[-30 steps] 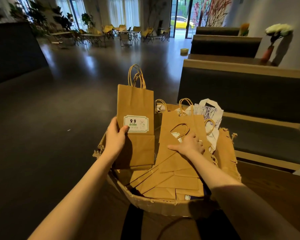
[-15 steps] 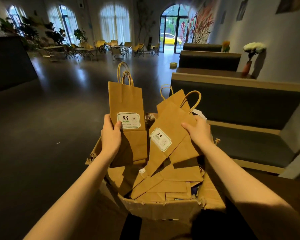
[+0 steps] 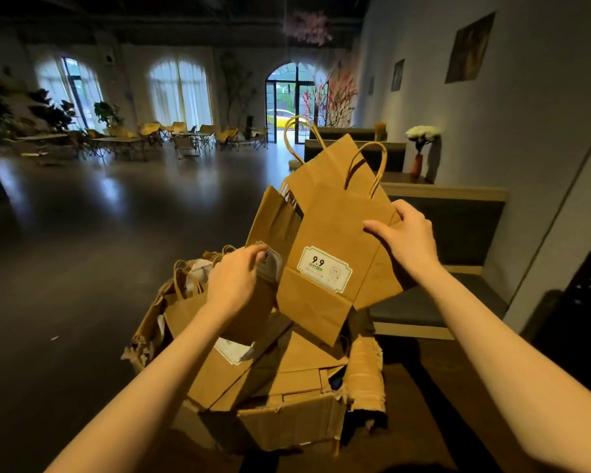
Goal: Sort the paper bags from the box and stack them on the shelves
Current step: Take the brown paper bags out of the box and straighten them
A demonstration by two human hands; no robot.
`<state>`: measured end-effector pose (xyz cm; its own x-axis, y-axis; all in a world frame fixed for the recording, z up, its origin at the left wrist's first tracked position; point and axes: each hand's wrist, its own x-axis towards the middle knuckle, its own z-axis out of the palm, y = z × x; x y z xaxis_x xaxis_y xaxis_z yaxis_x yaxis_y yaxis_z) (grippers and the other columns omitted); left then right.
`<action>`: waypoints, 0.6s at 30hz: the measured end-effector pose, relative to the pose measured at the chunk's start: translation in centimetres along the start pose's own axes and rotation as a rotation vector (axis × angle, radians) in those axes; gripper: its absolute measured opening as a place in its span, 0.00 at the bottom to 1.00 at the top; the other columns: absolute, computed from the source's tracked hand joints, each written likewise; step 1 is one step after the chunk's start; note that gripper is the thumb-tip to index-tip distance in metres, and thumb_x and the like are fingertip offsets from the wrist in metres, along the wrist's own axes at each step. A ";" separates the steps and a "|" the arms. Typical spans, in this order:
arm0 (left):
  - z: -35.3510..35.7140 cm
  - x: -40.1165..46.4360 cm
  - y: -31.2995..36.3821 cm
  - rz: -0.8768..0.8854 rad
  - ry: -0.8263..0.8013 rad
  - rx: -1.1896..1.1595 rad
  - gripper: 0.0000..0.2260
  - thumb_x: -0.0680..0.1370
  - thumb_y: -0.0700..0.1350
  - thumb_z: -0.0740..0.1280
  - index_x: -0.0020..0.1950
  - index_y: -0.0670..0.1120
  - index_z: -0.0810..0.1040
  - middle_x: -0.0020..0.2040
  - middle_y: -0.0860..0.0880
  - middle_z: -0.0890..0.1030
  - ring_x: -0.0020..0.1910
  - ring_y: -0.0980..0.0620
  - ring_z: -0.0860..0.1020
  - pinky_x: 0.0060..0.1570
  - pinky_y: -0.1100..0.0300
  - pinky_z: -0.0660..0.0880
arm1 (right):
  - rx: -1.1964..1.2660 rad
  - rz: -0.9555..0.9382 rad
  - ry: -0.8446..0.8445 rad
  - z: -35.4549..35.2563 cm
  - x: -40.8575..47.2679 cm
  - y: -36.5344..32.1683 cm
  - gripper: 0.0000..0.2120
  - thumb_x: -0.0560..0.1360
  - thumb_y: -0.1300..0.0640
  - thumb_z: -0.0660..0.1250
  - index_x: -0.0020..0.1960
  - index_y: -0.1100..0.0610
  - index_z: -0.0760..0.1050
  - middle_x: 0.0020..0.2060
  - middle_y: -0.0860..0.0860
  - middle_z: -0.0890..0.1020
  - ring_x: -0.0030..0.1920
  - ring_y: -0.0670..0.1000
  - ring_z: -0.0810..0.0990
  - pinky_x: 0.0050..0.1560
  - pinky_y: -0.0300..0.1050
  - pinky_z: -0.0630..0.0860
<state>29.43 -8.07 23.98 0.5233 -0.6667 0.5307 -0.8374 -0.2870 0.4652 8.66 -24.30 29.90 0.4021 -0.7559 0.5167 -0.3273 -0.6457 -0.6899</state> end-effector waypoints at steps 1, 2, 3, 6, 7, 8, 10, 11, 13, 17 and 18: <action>0.2 0.1 0.6 0.014 -0.014 -0.014 0.16 0.81 0.50 0.58 0.67 0.50 0.72 0.64 0.49 0.77 0.62 0.49 0.75 0.57 0.57 0.72 | 0.026 0.000 -0.001 -0.2 0.0 0.0 0.13 0.73 0.47 0.69 0.52 0.51 0.72 0.46 0.44 0.78 0.50 0.48 0.78 0.54 0.55 0.77; 0.3 0.2 1.1 0.025 -0.041 -0.017 0.19 0.79 0.54 0.59 0.68 0.49 0.72 0.63 0.49 0.77 0.61 0.50 0.75 0.54 0.60 0.72 | 0.048 0.003 -0.002 -0.4 0.0 0.1 0.12 0.73 0.47 0.69 0.52 0.51 0.72 0.46 0.44 0.78 0.50 0.48 0.78 0.54 0.55 0.77; 0.4 0.3 1.5 0.040 -0.068 -0.004 0.22 0.77 0.58 0.60 0.68 0.49 0.72 0.63 0.50 0.77 0.60 0.51 0.75 0.51 0.62 0.71 | 0.065 0.009 -0.005 -0.6 0.0 0.1 0.11 0.73 0.48 0.69 0.52 0.51 0.73 0.46 0.44 0.78 0.50 0.48 0.79 0.54 0.55 0.76; 0.6 0.2 2.0 0.070 -0.111 0.042 0.32 0.69 0.66 0.61 0.68 0.52 0.72 0.62 0.51 0.78 0.59 0.52 0.76 0.47 0.63 0.71 | 0.146 -0.005 -0.031 -1.2 -0.1 -0.2 0.11 0.73 0.52 0.70 0.53 0.52 0.73 0.46 0.44 0.78 0.47 0.43 0.78 0.49 0.42 0.76; 0.6 0.2 2.1 0.070 -0.128 0.045 0.34 0.67 0.68 0.62 0.68 0.52 0.71 0.62 0.51 0.78 0.58 0.53 0.76 0.46 0.63 0.71 | 0.175 -0.018 -0.038 -1.4 -0.1 -0.3 0.11 0.73 0.54 0.70 0.53 0.53 0.73 0.46 0.44 0.78 0.46 0.39 0.77 0.46 0.36 0.74; 0.7 0.2 2.3 0.072 -0.141 0.037 0.35 0.66 0.69 0.62 0.68 0.51 0.71 0.61 0.51 0.78 0.56 0.53 0.77 0.46 0.63 0.72 | 0.194 -0.032 -0.035 -1.6 0.0 -0.5 0.11 0.73 0.55 0.70 0.54 0.54 0.73 0.46 0.44 0.78 0.45 0.38 0.76 0.44 0.33 0.72; 0.8 0.2 2.5 0.074 -0.155 -0.001 0.36 0.65 0.68 0.63 0.68 0.50 0.72 0.58 0.51 0.79 0.54 0.53 0.77 0.45 0.63 0.73 | 0.191 -0.060 -0.020 -2.0 0.3 -0.6 0.10 0.74 0.55 0.69 0.53 0.54 0.73 0.45 0.43 0.78 0.46 0.38 0.77 0.45 0.34 0.72; 1.0 0.2 2.5 0.078 -0.159 -0.031 0.34 0.66 0.67 0.64 0.67 0.50 0.73 0.58 0.52 0.80 0.53 0.54 0.77 0.45 0.63 0.73 | 0.175 -0.069 -0.007 -2.1 0.5 -0.7 0.10 0.73 0.54 0.70 0.52 0.53 0.73 0.44 0.42 0.78 0.46 0.41 0.77 0.48 0.38 0.73; 1.1 0.3 2.5 0.088 -0.175 -0.114 0.27 0.69 0.64 0.65 0.64 0.51 0.76 0.55 0.52 0.82 0.51 0.55 0.78 0.48 0.60 0.76 | 0.131 -0.074 0.022 -1.9 0.7 -0.6 0.10 0.73 0.51 0.70 0.51 0.51 0.73 0.44 0.42 0.78 0.49 0.46 0.79 0.53 0.49 0.75; 1.5 0.3 2.2 0.016 -0.187 -0.258 0.15 0.72 0.58 0.68 0.47 0.48 0.82 0.43 0.50 0.83 0.44 0.53 0.79 0.48 0.49 0.78 | 0.088 -0.074 0.055 -1.1 0.6 -0.4 0.10 0.72 0.48 0.70 0.50 0.49 0.74 0.43 0.41 0.78 0.49 0.49 0.79 0.57 0.57 0.76; 1.6 0.4 2.2 -0.005 -0.187 -0.280 0.10 0.73 0.56 0.68 0.42 0.50 0.81 0.40 0.51 0.82 0.43 0.53 0.79 0.48 0.50 0.78 | 0.093 -0.066 0.071 -1.0 0.6 -0.3 0.09 0.73 0.49 0.70 0.50 0.51 0.74 0.43 0.43 0.79 0.49 0.48 0.79 0.56 0.56 0.76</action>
<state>27.52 -10.05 24.11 0.4673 -0.7877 0.4014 -0.7457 -0.1073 0.6576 8.15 -24.67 30.93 0.3570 -0.7203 0.5947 -0.2201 -0.6836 -0.6959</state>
